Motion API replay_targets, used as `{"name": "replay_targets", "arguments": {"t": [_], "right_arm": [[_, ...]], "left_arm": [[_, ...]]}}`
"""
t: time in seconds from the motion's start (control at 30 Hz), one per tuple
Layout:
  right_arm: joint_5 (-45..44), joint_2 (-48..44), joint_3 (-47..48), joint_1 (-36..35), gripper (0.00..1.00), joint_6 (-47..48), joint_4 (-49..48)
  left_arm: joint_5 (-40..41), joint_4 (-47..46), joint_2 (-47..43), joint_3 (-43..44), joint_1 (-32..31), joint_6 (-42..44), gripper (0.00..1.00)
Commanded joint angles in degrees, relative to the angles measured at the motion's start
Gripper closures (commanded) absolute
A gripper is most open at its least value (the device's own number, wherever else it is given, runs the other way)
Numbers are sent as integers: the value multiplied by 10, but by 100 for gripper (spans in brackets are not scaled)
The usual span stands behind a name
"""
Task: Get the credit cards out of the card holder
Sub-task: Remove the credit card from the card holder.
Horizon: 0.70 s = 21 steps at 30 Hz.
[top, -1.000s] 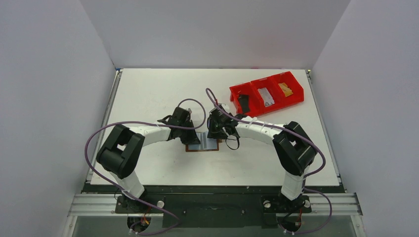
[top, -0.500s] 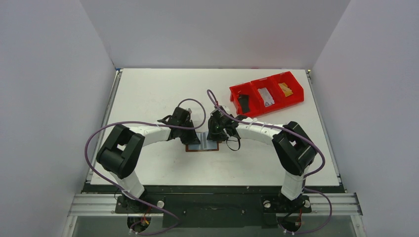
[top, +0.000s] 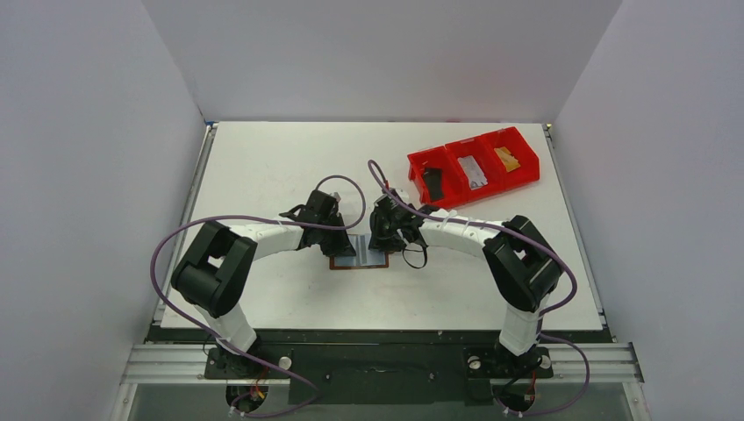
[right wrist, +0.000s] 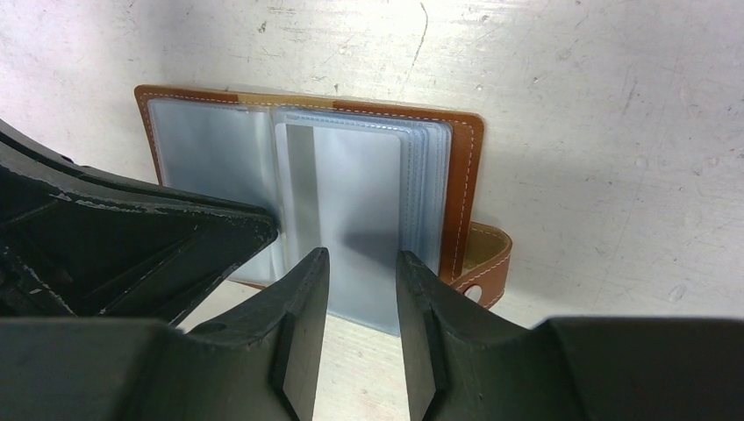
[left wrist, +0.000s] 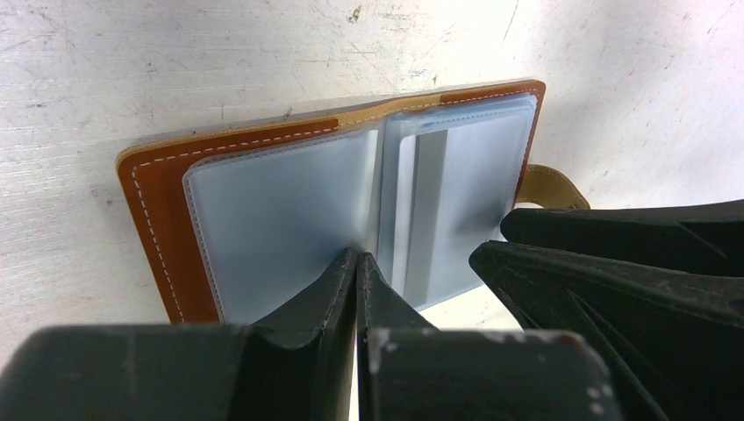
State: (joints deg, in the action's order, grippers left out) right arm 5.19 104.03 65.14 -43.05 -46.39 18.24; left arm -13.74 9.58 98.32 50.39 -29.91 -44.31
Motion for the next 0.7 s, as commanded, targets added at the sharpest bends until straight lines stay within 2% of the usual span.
{"name": "replay_targets", "arguments": {"t": [0.0,0.67], "right_arm": [[-11,3,-2,4,69,-5,-10],[-20,8,-8,4,69,-2,-2]], "left_arm": [[23,21,14,1,-2,14,100],[23,25,17,6,-2,16,100]]}}
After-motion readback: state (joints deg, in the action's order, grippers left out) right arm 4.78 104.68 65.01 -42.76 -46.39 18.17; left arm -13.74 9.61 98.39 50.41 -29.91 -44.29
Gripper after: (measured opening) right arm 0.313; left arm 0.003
